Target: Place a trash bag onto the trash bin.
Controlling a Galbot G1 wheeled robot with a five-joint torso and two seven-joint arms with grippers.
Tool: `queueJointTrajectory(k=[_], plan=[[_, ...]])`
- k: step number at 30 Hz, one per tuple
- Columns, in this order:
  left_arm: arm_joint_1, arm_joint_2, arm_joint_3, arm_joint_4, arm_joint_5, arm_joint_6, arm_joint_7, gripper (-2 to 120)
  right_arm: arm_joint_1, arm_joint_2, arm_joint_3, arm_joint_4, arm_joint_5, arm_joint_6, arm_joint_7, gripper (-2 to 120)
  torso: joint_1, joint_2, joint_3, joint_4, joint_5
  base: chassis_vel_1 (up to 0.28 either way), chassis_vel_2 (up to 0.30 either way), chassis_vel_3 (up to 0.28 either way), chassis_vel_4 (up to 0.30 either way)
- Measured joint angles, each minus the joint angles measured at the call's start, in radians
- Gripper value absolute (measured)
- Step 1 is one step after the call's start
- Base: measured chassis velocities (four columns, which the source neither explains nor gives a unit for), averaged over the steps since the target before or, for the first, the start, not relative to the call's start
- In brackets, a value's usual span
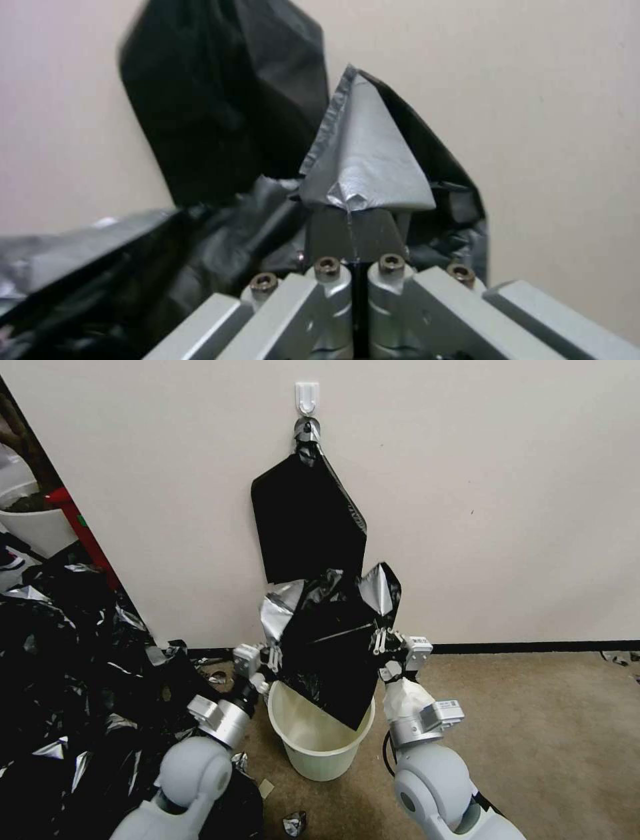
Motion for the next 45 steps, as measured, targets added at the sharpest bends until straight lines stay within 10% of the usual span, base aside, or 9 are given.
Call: queueJointTrajectory(k=[24,36,45], plan=[[0.117,-0.071,0.120,-0.087,0.025,0.158,-0.219,0,-0.047,-0.024,0.038,-0.062,0.047,0.128,-0.104,0,0.000,0.000,0.000,0.0001,-0.0001,0.000,0.000,0.000,0.000],[0.205,-0.039,0.170,-0.050,0.255,0.111,-0.418,0,-0.170,-0.061,-0.111,0.013,0.087,-0.079,0.210,0,0.000,0.000,0.000,0.0000,-0.0003,0.000,0.000,0.000,0.000],[0.267,0.030,0.222,-0.188,0.307,0.250,-0.588,0,-0.234,-0.126,-0.176,0.175,0.162,-0.211,0.368,0,0.000,0.000,0.000,0.0001,-0.0001,0.000,0.000,0.000,0.000]])
